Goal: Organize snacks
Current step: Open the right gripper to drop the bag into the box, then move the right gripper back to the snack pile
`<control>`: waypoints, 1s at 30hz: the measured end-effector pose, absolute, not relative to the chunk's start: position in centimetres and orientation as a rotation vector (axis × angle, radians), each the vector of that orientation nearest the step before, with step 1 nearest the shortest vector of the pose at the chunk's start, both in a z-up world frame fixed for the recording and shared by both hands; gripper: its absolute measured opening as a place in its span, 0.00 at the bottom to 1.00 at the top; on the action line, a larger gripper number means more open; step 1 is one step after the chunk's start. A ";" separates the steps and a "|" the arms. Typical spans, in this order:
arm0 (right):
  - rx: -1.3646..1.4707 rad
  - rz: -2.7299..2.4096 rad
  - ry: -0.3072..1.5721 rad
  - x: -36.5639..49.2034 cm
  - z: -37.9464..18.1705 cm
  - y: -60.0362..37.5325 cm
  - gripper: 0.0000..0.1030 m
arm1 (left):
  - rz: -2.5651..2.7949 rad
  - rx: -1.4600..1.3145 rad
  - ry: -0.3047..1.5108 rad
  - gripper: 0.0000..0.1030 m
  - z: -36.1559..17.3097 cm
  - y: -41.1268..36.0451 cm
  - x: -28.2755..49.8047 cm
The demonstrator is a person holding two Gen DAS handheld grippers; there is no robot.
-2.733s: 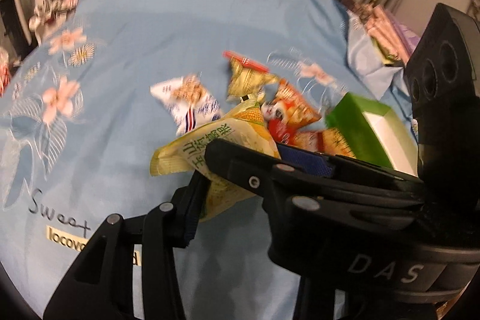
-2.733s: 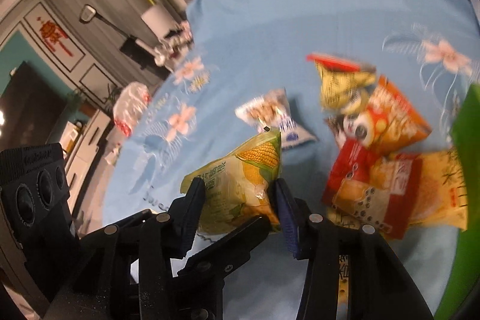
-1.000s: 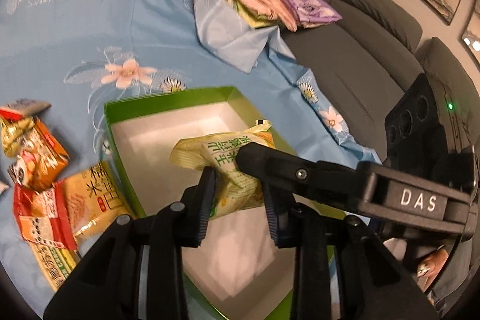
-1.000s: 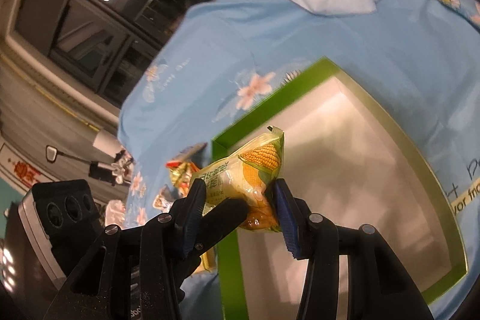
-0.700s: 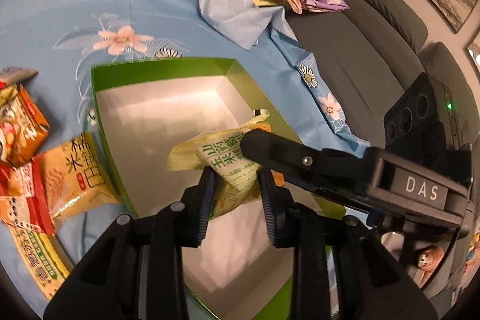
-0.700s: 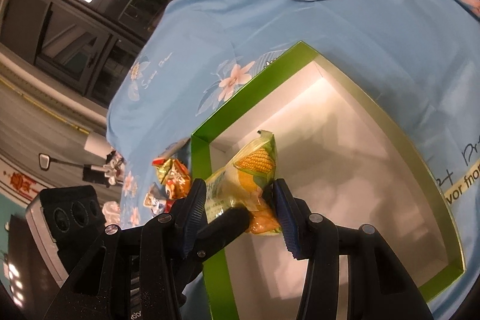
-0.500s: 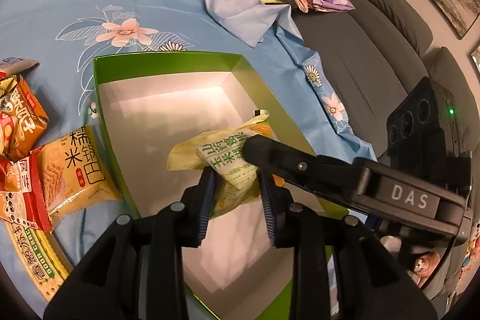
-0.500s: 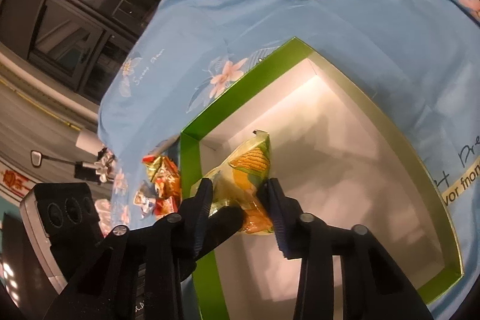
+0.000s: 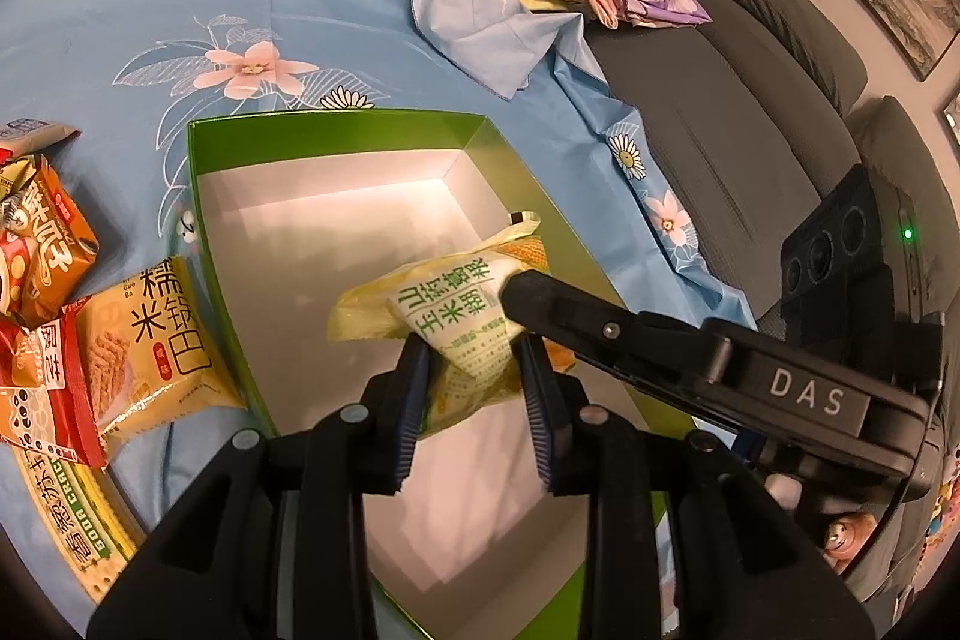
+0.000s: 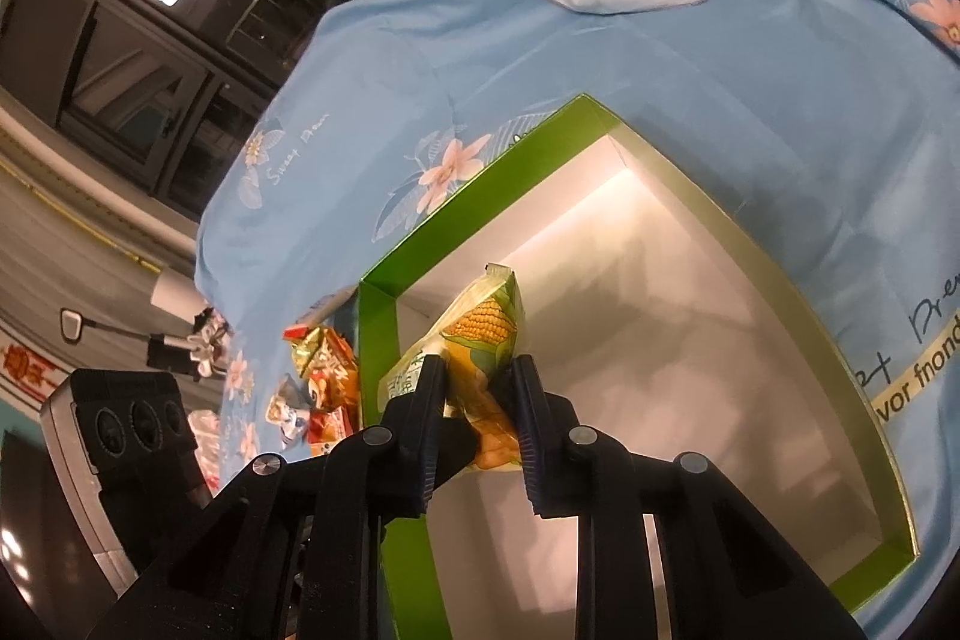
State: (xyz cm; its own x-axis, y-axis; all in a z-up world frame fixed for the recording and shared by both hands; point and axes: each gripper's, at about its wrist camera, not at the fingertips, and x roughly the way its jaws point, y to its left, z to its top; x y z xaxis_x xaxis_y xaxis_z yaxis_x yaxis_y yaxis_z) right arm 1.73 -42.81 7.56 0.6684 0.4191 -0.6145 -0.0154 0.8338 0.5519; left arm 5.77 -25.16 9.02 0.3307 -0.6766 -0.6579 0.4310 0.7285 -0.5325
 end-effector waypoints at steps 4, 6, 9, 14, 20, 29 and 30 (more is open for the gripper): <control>0.550 0.238 0.838 1.9 7.2 -42.8 0.24 | -0.722 -0.255 1.005 0.29 8.8 -25.5 5.6; 0.543 0.226 0.853 2.1 7.3 -42.6 0.24 | -0.719 -0.242 1.010 0.28 8.7 -25.7 5.4; 0.544 0.206 0.871 2.3 7.1 -42.6 0.24 | -0.725 -0.240 1.020 0.28 8.4 -25.8 5.3; 0.532 0.187 0.881 2.4 7.0 -42.5 0.24 | -0.721 -0.253 1.028 0.28 8.3 -25.6 5.4; 0.529 0.171 0.894 2.6 6.6 -42.7 0.24 | -0.716 -0.255 1.038 0.31 8.2 -25.8 5.4; 0.481 0.160 0.853 1.6 8.1 -41.7 0.38 | -0.721 -0.280 0.984 0.41 10.0 -23.7 4.6; 0.474 0.159 0.848 1.5 8.2 -41.6 0.41 | -0.716 -0.282 0.971 0.47 10.4 -23.1 4.3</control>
